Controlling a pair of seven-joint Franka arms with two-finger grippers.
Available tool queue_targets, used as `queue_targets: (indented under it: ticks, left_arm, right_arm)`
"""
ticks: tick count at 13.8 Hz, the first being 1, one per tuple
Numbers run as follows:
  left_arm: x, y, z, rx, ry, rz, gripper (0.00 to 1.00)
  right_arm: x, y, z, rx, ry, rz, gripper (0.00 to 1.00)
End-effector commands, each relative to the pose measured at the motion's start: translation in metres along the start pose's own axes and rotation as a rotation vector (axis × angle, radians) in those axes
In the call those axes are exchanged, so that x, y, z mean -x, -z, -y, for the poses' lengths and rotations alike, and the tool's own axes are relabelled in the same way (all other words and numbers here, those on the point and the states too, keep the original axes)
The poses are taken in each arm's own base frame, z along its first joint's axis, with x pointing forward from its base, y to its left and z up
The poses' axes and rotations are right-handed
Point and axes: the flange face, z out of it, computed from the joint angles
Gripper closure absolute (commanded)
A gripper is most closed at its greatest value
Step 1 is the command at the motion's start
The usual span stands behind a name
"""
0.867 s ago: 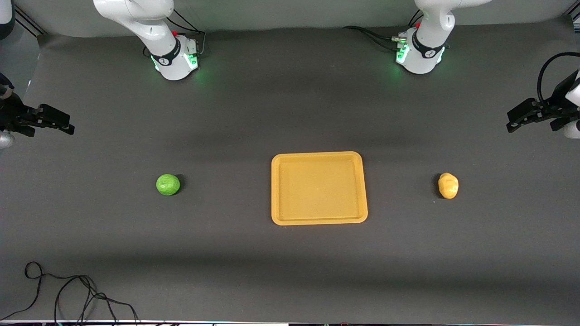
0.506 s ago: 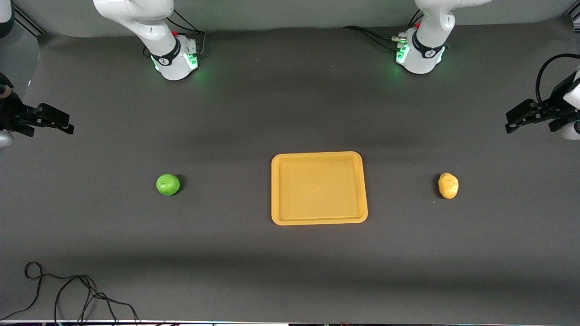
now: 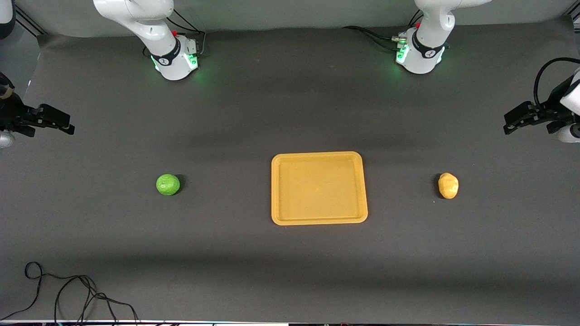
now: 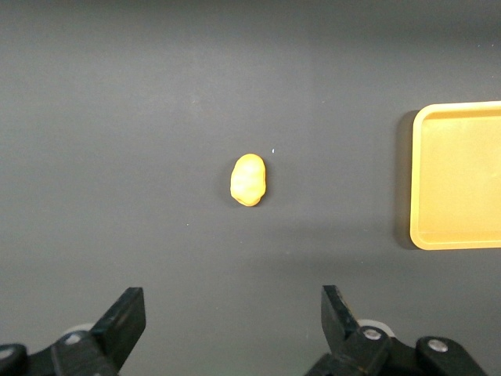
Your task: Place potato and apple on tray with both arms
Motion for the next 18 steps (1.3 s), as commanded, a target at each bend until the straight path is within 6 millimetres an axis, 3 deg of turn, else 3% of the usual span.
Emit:
queue_targets:
  ticks: [1,5,9,13,15,18]
  left_arm:
    - [-0.002,-0.006,0.003,-0.001,-0.017,0.024,0.0]
    - [-0.003,-0.019,0.009,0.0,-0.008,0.036,0.0]
    - [-0.003,-0.021,0.009,0.0,-0.016,0.039,0.0]
    - [-0.006,-0.024,0.009,0.001,-0.016,0.032,0.0]
    - [-0.009,-0.033,0.008,0.001,-0.018,0.027,0.0]
    - [-0.017,-0.063,0.008,0.0,-0.019,0.01,0.0]
  right_arm:
    - [0.003,0.003,0.001,-0.016,0.013,-0.021,0.0]
    - [-0.002,0.011,0.002,-0.014,0.019,-0.042,0.0]
    - [-0.006,0.004,0.003,-0.016,0.021,-0.029,0.0]
    - [-0.003,0.01,0.002,-0.027,0.009,-0.037,0.0]
    - [-0.003,0.009,0.004,-0.025,0.011,-0.035,0.0]
    - [-0.003,0.006,0.015,-0.024,0.026,-0.023,0.0]
